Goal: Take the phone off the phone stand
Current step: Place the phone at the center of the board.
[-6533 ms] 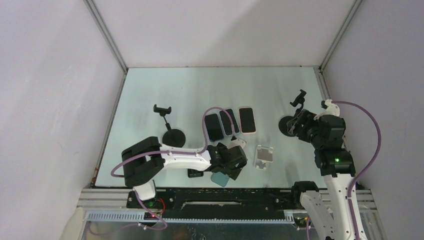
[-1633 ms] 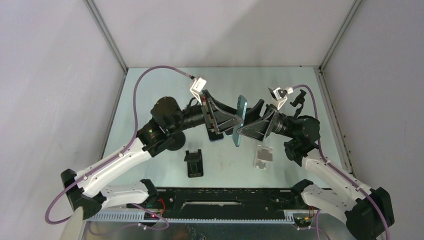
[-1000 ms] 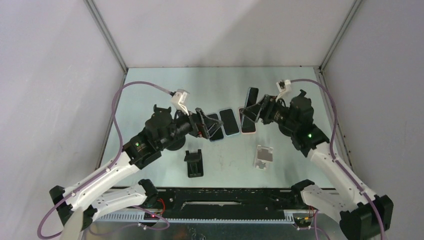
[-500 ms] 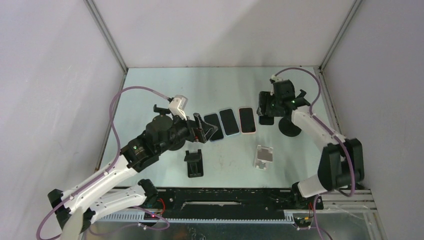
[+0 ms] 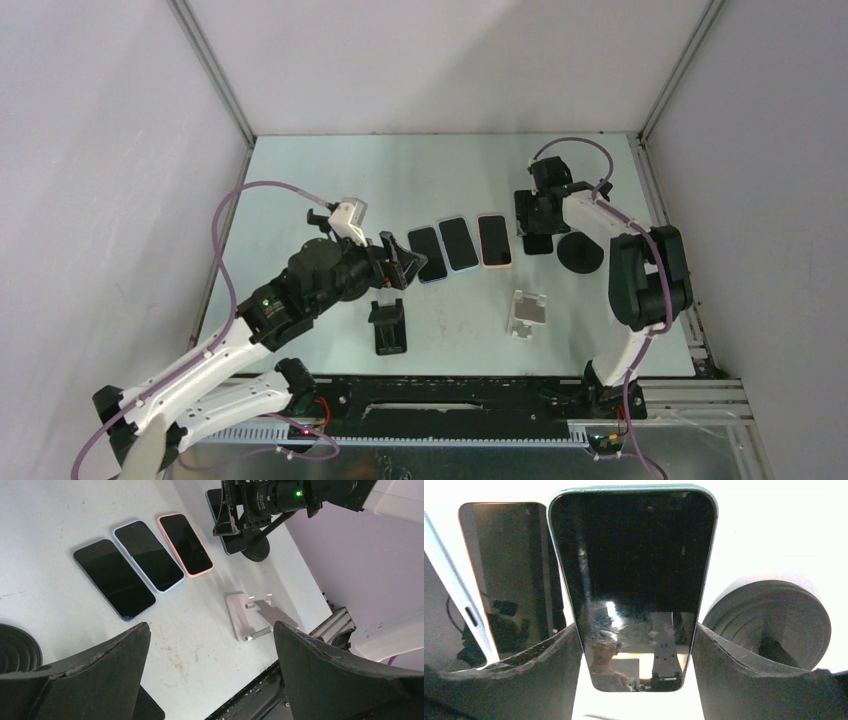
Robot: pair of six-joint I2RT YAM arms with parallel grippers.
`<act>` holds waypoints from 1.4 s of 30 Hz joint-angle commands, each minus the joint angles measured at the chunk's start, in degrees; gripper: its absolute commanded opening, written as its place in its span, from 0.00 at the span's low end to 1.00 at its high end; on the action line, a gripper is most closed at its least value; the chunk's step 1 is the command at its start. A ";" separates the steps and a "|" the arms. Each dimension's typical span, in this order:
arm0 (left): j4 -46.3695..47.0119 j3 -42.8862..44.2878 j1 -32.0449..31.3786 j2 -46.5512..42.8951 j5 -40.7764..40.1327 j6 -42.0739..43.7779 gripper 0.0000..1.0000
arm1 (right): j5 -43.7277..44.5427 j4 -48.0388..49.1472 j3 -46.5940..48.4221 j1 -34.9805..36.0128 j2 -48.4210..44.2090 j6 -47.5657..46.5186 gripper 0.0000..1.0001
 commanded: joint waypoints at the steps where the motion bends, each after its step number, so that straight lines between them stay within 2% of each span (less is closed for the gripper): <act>1: 0.51 0.24 0.33 -0.61 -1.38 0.28 1.00 | 1.32 0.93 4.30 -0.35 3.11 -1.30 0.18; 5: 0.30 0.22 0.32 -0.81 -1.41 0.27 1.00 | 0.70 1.99 4.61 -0.45 6.24 -0.87 0.19; 7: 0.29 0.05 0.29 -1.05 -1.48 0.22 1.00 | -0.42 2.86 4.60 -0.56 7.52 -0.51 0.23; 11: -0.19 -0.16 0.30 -1.25 -1.47 0.12 1.00 | 0.51 1.53 6.79 -0.07 10.20 -0.50 0.36; 12: -0.28 -0.17 0.29 -1.30 -1.49 0.18 1.00 | 0.95 0.99 7.01 0.12 10.44 -0.59 0.45; 19: -2.13 0.23 0.33 -1.32 -3.13 0.55 1.00 | 1.71 -1.11 7.72 0.44 10.50 -0.29 0.59; 20: -2.48 0.33 0.35 -1.38 -3.34 0.55 1.00 | 2.28 -1.41 7.89 0.43 10.50 -0.31 0.65; 25: -3.55 0.90 0.32 -1.51 -7.00 0.06 1.00 | 4.08 -3.02 7.96 0.31 10.43 0.03 0.79; 31: -9.43 3.84 0.37 2.65 -11.57 -0.66 1.00 | 4.73 -3.84 7.94 0.35 8.57 0.93 0.86; 38: -16.53 10.24 0.35 9.86 -14.87 -2.15 1.00 | 3.28 -6.48 10.22 1.17 4.44 2.48 0.87; 41: -17.06 12.01 0.35 11.87 -15.42 -2.43 1.00 | -1.69 -6.96 12.41 1.18 1.56 3.98 0.87; 42: -16.98 12.62 0.36 12.35 -15.83 -2.81 1.00 | -2.50 -7.66 13.12 1.38 1.11 5.16 0.95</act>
